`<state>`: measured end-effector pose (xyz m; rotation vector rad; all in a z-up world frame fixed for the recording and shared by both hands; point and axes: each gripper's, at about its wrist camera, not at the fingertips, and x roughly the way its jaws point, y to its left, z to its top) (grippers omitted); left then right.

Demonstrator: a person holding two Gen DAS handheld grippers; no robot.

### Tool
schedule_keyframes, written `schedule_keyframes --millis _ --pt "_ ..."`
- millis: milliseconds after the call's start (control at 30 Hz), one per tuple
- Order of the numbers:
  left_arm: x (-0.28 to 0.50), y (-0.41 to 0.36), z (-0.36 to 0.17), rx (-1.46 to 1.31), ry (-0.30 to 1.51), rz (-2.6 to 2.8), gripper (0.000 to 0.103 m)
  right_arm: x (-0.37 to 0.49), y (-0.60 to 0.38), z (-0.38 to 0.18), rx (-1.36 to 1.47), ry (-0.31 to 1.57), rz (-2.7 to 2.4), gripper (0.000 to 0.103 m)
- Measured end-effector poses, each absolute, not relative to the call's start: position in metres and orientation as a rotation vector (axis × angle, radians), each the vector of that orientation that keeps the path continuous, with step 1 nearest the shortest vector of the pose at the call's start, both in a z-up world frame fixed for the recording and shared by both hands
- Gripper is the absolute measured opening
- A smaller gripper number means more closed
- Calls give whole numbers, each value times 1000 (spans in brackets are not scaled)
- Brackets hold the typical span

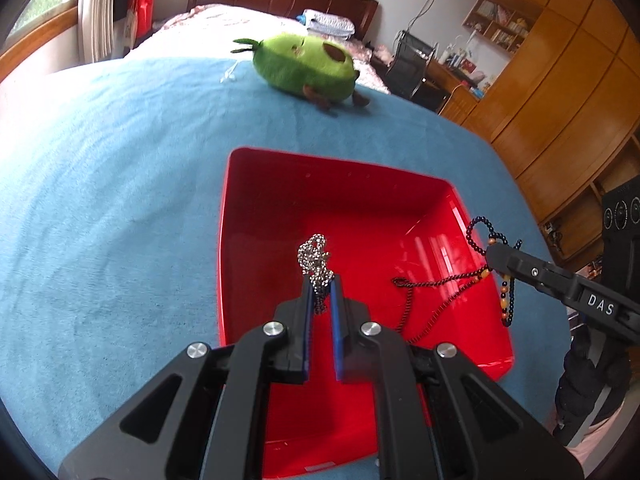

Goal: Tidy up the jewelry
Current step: 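Carry the chain and bead necklace into the red tray and open both tools, then grasp the steel wristwatch with the left tool while the right tool grasps the black cord pendant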

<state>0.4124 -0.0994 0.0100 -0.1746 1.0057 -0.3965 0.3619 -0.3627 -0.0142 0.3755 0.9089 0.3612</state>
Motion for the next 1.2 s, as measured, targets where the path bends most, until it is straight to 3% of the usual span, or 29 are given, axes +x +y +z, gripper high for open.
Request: schedule_keyframes --millis 300,467,767,800,933,1200 --pt "426 -106 -17 -141 1076 -371 7 365 -348 -44 285 961 301 12" --pt "422 -109 -18 -114 1070 -373 9 364 -344 -48 244 971 277 25" --pt "411 -105 -6 -125 1053 -376 9 351 -349 -34 264 937 284 25" --pt "409 -104 -2 -125 1044 -375 11 349 -349 -32 265 932 284 25" --pt "391 -98 17 -108 993 -341 42 333 -350 -22 266 909 285 34" --pt "339 -75 35 -34 938 -290 69 284 -358 -7 266 865 279 42"
